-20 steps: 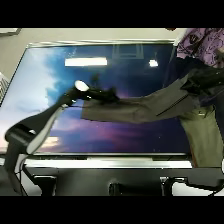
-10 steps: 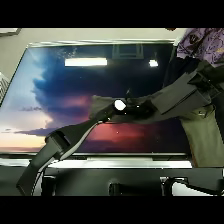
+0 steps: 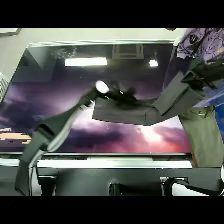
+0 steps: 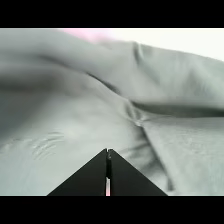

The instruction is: Fold the clothes and pants, and hang the long-sleeved shirts on hangers.

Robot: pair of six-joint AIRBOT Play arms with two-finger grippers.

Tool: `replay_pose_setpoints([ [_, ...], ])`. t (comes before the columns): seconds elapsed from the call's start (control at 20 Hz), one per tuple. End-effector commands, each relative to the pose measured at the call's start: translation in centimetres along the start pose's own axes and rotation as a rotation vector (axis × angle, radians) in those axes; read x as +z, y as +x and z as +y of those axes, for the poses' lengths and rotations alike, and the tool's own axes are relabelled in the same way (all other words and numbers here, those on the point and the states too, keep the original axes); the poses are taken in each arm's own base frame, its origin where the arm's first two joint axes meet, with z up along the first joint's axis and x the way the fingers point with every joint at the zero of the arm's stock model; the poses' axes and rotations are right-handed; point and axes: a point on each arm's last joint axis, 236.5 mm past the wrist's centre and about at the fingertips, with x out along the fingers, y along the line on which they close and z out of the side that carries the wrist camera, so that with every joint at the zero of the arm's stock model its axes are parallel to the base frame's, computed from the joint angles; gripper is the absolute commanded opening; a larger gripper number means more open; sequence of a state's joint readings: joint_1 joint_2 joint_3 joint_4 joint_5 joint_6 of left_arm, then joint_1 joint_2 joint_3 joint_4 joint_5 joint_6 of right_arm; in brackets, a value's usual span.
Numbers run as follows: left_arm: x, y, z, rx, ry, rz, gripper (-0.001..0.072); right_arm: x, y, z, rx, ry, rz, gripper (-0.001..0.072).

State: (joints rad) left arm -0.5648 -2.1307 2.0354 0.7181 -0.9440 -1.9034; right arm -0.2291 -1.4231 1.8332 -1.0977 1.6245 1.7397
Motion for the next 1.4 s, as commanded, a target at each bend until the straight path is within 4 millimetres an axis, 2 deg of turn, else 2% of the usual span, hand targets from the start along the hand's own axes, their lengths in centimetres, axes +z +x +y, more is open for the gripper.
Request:
replay_pose_setpoints([
  [0.0,5.8,-14.5,6.8,0.306,0.098,-0.064,0.0013,-1.0,2.1,4.4,0.003,-0.015,0.001,0.0032],
  [0.1,8.1,-23.4,8.2,0.374,0.131,-0.139,0.0014,-1.9,3.6,8.1,0.016,-0.036,-0.01,0.0032],
  [0.25,9.9,-34.8,9.4,0.406,0.103,-0.28,0.0015,-3.9,6.8,13.5,0.047,-0.057,-0.011,0.0032],
  [0.4,10.6,-43.2,10.7,0.424,0.042,-0.424,0.0016,-6.3,10.8,18.0,0.094,-0.05,0.026,0.0032],
  [0.55,10.7,-48.3,12.0,0.439,-0.005,-0.519,0.0016,-8.5,15.3,20.8,0.111,-0.045,0.071,0.0032],
  [0.75,11.0,-50.2,13.6,0.45,-0.042,-0.553,0.0016,-10.4,20.6,22.6,0.124,-0.017,0.112,0.0032],
  [0.95,10.6,-49.2,14.8,0.458,-0.049,-0.514,0.0017,-10.8,24.8,23.3,0.15,0.044,0.125,0.0032],
  [1.1,10.5,-48.8,15.3,0.459,-0.06,-0.502,0.0016,-11.8,26.9,23.7,0.181,0.095,0.176,0.0034],
  [1.2,10.5,-48.8,15.4,0.46,-0.062,-0.501,0.0016,-12.5,27.3,24.4,0.219,0.086,0.206,0.0039],
  [1.25,10.5,-48.7,15.5,0.46,-0.062,-0.5,0.0017,-12.6,27.2,24.8,0.235,0.081,0.214,0.0076],
  [1.35,10.6,-48.7,15.6,0.46,-0.065,-0.498,0.0016,-13.1,26.6,25.8,0.28,0.071,0.235,0.0293],
])
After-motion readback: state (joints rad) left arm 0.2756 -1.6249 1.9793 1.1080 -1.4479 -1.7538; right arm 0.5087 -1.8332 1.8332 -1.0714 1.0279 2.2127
